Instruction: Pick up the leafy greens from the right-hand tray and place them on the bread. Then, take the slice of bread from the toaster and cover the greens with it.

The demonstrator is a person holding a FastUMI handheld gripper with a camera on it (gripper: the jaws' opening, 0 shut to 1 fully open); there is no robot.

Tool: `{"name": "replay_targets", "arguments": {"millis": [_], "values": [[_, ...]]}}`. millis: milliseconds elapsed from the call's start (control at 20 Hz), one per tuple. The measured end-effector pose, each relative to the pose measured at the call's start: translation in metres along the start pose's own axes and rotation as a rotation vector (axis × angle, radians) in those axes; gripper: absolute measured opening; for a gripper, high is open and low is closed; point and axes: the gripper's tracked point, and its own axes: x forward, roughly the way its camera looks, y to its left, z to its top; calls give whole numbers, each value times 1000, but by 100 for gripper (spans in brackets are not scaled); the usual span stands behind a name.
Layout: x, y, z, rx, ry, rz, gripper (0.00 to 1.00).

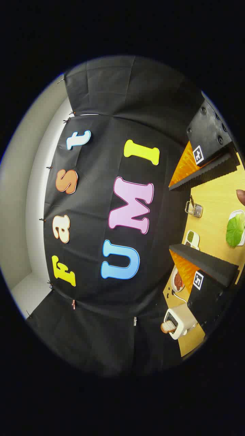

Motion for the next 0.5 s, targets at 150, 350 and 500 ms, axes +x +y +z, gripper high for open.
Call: {"name": "replay_targets", "arguments": {"millis": [150,350,500], "values": [[1,0,3,-12,-7,4,97],[-6,-3,1,-23,-2,-5,97],[-12,-9,5,-25,-6,-25,97]]}}
